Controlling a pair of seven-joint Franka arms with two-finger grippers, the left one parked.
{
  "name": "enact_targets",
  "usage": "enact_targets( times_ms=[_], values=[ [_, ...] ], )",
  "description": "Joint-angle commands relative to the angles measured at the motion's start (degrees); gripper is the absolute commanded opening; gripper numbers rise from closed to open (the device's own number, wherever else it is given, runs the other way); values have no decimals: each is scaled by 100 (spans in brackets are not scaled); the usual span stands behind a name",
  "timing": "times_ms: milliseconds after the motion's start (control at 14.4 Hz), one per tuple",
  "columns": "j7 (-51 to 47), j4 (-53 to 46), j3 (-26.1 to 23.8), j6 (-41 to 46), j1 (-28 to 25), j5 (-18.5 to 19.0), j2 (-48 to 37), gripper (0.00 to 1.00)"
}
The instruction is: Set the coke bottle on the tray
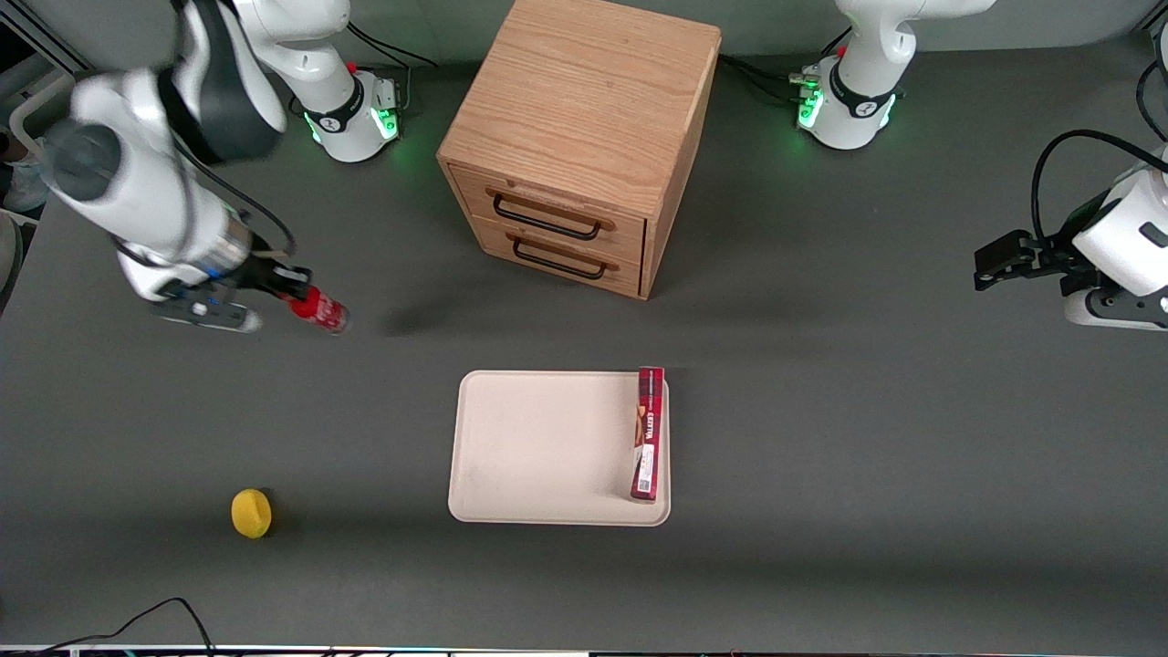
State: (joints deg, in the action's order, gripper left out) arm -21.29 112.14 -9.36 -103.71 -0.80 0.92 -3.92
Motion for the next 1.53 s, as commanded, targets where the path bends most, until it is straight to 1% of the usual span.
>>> enact_targets(
  times_ms=[0, 69, 208, 278, 347, 417, 625, 694, 764, 972, 1042, 1111, 1250, 1319, 1389, 1458],
  values=[
    [-164, -2075, -22, 1445, -60, 102, 706, 0],
    [-382, -2987, -92, 1990, -122, 102, 1179, 0],
    [-1206, -4929, -425, 3028, -218, 110, 2478, 0],
    [-1628, -5678, -600, 3206, -306, 119, 3032, 0],
    [-2067, -6060, -715, 3191, -394, 171, 3412, 0],
    [-2437, -6151, -786, 3025, -508, 215, 3625, 0],
    [-3519, -6151, -927, 2016, -675, 286, 4275, 0],
    [-3800, -6143, -971, 1595, -772, 504, 4486, 0],
    [-4108, -6143, -1067, 1217, -816, 802, 4767, 0],
    [-4908, -6125, -1506, 240, -834, 1620, 5479, 0],
    [-5067, -6125, -1542, -24, -843, 1770, 5664, 0],
    [-5156, -6116, -1551, -226, -860, 1815, 5779, 0],
    [-5210, -6099, -1551, -378, -904, 1972, 5911, 0],
    [-5201, -6099, -1551, -378, -887, 1974, 5921, 25],
    [-5157, -6090, -1543, -378, -869, 1982, 5912, 99],
    [-5148, -6099, -1560, -334, -843, 1974, 5895, 100]
  ],
)
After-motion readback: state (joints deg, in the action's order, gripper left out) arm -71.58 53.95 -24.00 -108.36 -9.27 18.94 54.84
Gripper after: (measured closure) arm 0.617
